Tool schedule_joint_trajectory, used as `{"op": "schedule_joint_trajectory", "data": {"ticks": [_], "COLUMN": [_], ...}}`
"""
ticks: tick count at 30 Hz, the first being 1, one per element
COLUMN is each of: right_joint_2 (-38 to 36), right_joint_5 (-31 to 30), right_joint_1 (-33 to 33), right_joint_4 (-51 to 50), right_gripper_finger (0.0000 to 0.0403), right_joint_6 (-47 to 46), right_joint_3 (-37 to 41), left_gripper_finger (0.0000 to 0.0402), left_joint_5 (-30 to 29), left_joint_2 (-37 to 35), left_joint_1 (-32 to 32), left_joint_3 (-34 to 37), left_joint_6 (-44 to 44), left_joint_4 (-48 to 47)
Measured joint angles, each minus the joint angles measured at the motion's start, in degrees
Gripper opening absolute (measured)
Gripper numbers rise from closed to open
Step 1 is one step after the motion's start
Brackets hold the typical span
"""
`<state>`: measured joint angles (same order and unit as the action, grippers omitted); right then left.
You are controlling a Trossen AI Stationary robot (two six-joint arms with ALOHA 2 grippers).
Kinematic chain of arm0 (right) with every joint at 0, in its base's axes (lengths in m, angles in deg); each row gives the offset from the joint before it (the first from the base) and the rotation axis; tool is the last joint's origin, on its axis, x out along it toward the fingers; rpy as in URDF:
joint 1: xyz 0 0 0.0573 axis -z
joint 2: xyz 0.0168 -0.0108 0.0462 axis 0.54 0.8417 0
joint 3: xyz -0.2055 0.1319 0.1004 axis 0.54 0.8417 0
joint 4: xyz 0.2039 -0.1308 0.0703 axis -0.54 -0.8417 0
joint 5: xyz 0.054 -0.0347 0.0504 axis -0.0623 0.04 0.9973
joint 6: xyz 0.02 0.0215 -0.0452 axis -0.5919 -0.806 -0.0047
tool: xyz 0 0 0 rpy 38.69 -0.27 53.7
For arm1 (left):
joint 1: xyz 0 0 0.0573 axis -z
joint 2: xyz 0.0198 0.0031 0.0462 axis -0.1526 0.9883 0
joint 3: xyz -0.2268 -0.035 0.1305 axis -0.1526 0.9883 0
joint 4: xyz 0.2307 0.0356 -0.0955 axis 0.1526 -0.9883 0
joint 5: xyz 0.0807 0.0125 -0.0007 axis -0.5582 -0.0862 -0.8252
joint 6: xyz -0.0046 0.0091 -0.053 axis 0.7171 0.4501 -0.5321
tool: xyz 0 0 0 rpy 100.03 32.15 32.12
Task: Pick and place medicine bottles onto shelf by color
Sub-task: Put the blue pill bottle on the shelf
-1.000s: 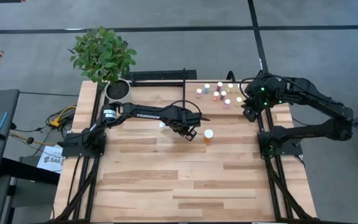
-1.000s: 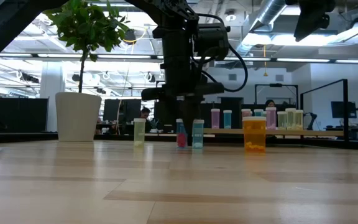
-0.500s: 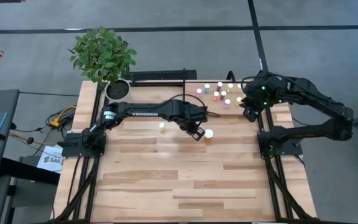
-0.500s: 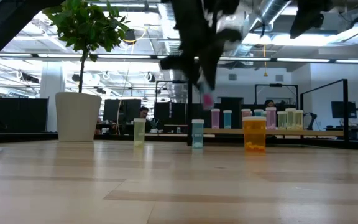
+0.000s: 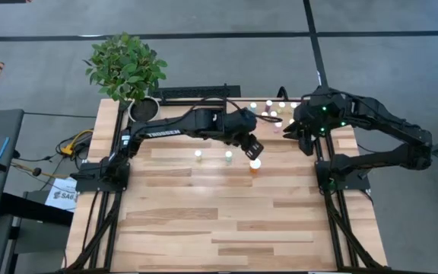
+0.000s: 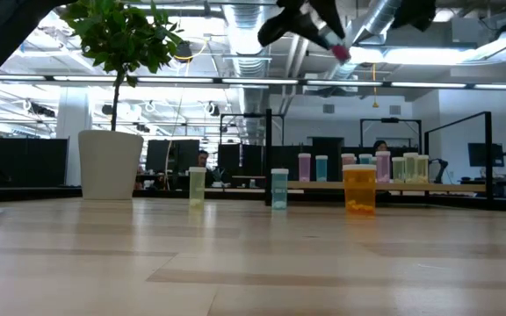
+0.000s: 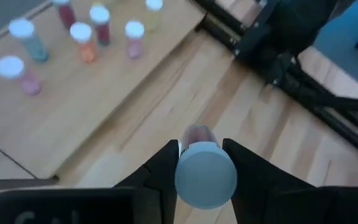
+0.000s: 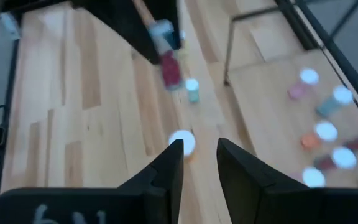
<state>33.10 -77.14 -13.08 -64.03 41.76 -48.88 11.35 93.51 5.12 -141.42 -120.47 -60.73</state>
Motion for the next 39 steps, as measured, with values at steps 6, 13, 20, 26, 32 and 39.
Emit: {"op": "schedule_joint_trajectory", "data": {"ticks": [6, 13, 20, 26, 32, 39], "right_joint_2": [0.3, 3.2, 6.6, 8.5, 10.4, 11.0], "right_joint_5": [0.1, 0.1, -1.0, -2.1, -2.0, -1.8], "right_joint_1": [-3.3, -5.2, -5.7, -5.6, -5.7, -5.7], "right_joint_4": [4.7, 6.1, 7.1, 10.3, 10.8, 11.6], "right_gripper_finger": [0.0119, 0.0119, 0.0119, 0.0119, 0.0119, 0.0124], "right_joint_6": [0.4, 1.6, 3.2, 4.2, 4.0, 4.2], "right_joint_3": [0.0, 0.0, 0.0, 0.0, 0.0, 0.0], "left_gripper_finger": [0.0090, 0.0093, 0.0092, 0.0093, 0.0093, 0.0093], "left_joint_5": [-0.4, -1.1, -1.4, -1.3, -1.4, -1.4], "left_joint_2": [-0.6, -0.6, -0.6, -0.6, -0.6, -0.6], "left_joint_1": [0.0, 0.1, 0.1, 0.1, 0.0, 0.0], "left_joint_3": [0.3, 0.3, 0.3, 0.3, 0.3, 0.3], "left_joint_6": [1.9, 3.9, 4.3, 5.2, 6.8, 7.1], "left_joint_4": [6.3, 11.1, 11.1, 11.1, 12.8, 13.0]}}
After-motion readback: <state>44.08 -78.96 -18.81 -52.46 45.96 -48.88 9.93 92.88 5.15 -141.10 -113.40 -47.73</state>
